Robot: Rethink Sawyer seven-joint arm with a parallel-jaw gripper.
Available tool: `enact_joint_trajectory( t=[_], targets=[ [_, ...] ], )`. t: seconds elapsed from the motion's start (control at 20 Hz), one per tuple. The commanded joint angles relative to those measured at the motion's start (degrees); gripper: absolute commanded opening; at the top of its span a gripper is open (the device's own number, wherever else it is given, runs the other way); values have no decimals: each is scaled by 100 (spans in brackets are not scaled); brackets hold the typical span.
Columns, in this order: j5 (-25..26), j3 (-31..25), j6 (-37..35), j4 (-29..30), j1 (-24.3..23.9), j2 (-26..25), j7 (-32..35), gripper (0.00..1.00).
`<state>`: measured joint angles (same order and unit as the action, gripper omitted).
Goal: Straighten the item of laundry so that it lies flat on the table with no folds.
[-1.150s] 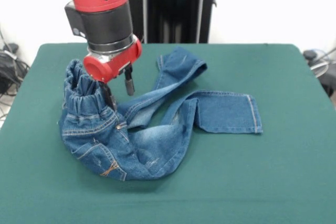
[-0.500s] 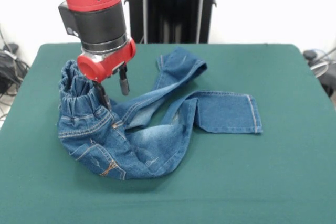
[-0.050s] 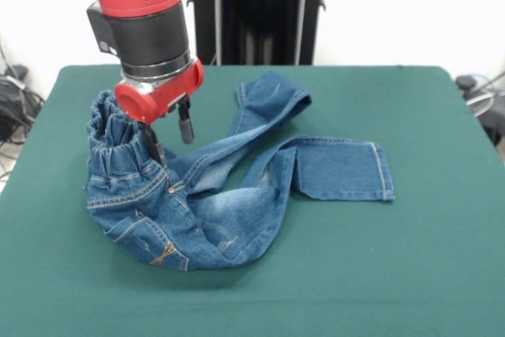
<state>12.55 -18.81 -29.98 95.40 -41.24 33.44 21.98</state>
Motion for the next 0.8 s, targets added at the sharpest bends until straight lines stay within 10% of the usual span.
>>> enact_joint_trajectory(
  t=[0.05, 0.8],
  targets=[
    [82, -96, -3, -136, 55, -163, 951, 100],
    [105, -126, -9, -289, 78, -234, 891, 100]
  ],
)
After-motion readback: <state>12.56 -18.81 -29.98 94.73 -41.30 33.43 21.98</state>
